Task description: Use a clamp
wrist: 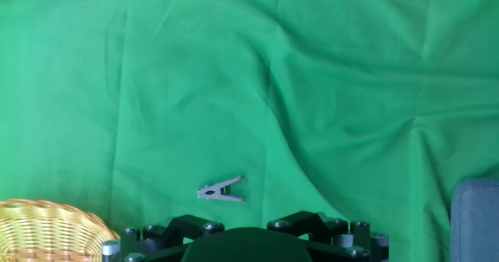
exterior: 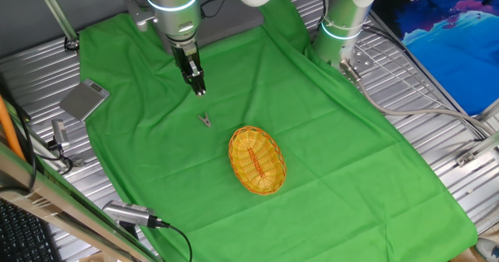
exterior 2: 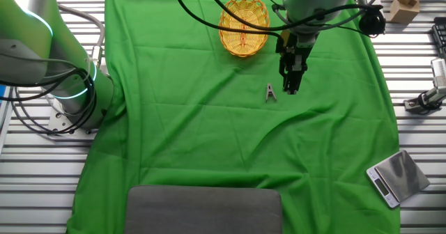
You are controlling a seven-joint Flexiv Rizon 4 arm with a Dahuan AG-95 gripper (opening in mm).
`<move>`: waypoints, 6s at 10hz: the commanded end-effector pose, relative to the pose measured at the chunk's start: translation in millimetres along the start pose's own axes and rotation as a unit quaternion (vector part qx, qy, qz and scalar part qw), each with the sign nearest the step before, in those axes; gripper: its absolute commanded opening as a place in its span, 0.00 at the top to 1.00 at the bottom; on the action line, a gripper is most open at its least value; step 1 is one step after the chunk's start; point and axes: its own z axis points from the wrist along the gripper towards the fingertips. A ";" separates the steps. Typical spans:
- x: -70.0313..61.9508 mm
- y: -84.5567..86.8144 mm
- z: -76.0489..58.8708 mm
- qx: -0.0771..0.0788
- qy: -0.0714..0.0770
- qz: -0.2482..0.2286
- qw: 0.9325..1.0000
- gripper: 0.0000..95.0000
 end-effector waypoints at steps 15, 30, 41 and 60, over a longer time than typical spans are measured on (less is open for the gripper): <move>0.1 0.5 0.3 0.001 0.000 0.001 1.000 1.00; 0.3 0.7 -1.0 0.004 -0.001 -0.123 0.992 1.00; 0.3 0.7 -1.0 0.003 0.000 -0.110 0.994 1.00; 0.3 0.7 -1.0 0.003 0.000 -0.110 0.994 1.00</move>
